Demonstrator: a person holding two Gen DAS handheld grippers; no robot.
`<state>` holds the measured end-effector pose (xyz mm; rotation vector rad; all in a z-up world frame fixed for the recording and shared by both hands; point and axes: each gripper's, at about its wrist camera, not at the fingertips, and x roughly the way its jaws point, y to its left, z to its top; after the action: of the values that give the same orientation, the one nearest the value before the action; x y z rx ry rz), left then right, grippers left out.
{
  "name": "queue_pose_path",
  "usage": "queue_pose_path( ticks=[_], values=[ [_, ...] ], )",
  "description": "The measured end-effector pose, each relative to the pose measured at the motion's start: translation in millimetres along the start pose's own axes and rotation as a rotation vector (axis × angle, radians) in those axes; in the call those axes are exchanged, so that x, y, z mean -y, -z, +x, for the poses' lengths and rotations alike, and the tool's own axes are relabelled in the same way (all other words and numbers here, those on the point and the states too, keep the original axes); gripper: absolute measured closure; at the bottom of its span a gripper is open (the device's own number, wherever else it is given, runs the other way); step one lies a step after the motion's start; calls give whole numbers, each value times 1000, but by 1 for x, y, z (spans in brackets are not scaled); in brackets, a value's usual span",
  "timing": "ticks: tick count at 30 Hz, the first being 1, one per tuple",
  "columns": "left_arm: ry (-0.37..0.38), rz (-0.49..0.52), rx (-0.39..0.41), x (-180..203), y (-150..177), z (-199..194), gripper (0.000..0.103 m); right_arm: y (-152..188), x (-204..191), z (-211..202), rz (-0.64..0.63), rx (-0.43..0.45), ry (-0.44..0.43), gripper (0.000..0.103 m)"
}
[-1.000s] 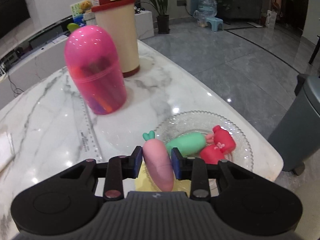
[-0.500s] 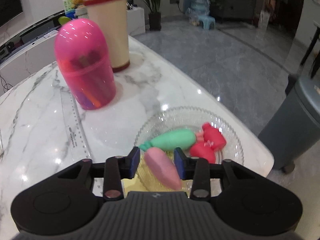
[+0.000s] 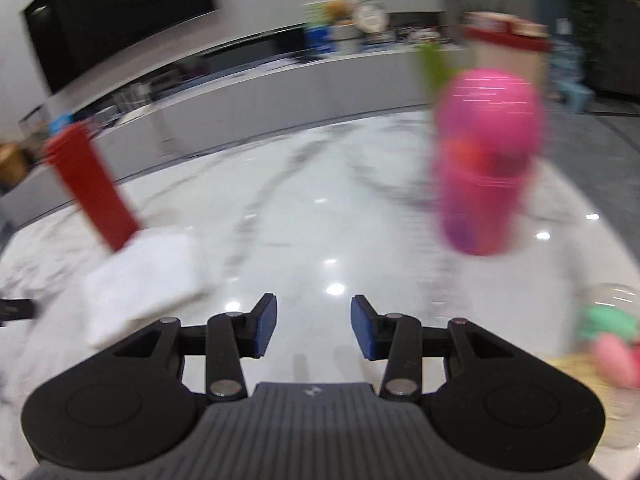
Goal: Clean container
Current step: 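Return the right gripper to the white towel and grasp its edge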
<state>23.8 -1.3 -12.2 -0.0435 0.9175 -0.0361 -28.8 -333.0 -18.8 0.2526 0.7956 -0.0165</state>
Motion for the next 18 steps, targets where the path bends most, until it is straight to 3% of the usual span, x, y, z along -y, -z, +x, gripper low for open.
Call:
queue_pose_path(
  ticks=[5, 9, 13, 18],
  values=[
    [-11, -30, -24, -3, -1, 7, 11, -9, -55, 36, -66, -31, -95, 57],
    [0, 1, -12, 0, -7, 6, 11, -15, -79, 61, -57, -54, -127, 51],
    [-38, 53, -16, -2, -14, 14, 11, -20, -89, 83, -40, -83, -112, 50],
    [-61, 29, -57, -10, -16, 30, 11, -21, -94, 104, -36, -119, -78, 50]
  ],
)
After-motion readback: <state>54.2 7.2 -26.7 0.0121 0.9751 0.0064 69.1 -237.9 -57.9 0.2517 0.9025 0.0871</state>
